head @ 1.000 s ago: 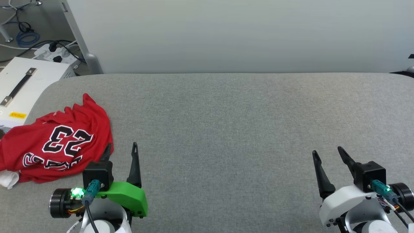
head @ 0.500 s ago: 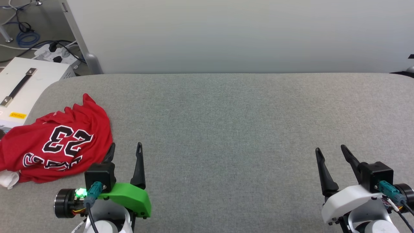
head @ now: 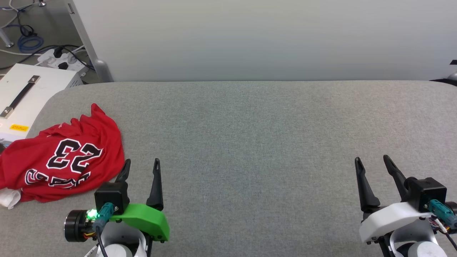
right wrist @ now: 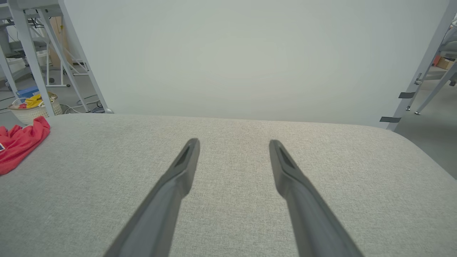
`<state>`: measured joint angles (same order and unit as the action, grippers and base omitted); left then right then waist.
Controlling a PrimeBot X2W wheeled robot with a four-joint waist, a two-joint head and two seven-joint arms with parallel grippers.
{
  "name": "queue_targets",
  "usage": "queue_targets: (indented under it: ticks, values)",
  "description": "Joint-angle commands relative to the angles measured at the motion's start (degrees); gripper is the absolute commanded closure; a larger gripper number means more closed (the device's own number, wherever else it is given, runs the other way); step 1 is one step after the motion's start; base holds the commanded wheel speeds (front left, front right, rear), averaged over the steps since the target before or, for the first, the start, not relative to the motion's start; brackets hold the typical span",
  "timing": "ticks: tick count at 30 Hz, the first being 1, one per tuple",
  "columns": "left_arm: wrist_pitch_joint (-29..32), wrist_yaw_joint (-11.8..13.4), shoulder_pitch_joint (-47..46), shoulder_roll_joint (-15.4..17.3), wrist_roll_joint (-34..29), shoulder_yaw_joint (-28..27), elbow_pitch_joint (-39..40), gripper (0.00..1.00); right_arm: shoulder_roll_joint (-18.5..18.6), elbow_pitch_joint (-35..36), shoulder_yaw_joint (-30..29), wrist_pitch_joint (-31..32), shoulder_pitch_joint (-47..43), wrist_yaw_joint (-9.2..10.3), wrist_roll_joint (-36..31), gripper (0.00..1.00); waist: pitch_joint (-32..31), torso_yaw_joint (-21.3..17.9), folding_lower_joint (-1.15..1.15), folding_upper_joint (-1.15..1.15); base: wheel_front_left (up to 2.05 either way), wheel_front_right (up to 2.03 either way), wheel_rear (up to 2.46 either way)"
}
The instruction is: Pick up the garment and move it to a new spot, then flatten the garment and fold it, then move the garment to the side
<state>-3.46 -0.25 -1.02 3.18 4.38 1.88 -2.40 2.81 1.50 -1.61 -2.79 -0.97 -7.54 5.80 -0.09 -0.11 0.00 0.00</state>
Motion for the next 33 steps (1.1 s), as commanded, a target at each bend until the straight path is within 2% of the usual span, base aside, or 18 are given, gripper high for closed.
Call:
queue_targets:
  ticks: [1, 12, 33]
  values:
    - [-0.56, 0.02, -1.03, -0.08, 0.61, 0.33, -0.35, 0.0, 0.03, 0.61, -0.23, -0.47, -0.06, 0.01, 0.67, 0.0, 0.02, 0.03, 0.0, 0.0, 0.0, 0.0, 0.0]
    - [-1.87, 0.14, -1.91, -0.11, 2.13, 0.75, -1.31, 0.0, 0.04, 2.47, -0.18, -0.77, -0.2, 0.02, 0.41, 0.0, 0.37, 1.8, 0.0, 0.0, 0.0, 0.0, 0.0]
    - [-4.71, 0.55, -3.08, -0.17, 5.64, -0.17, -1.76, 0.0, 1.17, 6.65, 2.79, -0.27, 0.16, 0.03, -0.81, 0.0, 1.99, 17.25, 0.0, 0.0, 0.0, 0.0, 0.0]
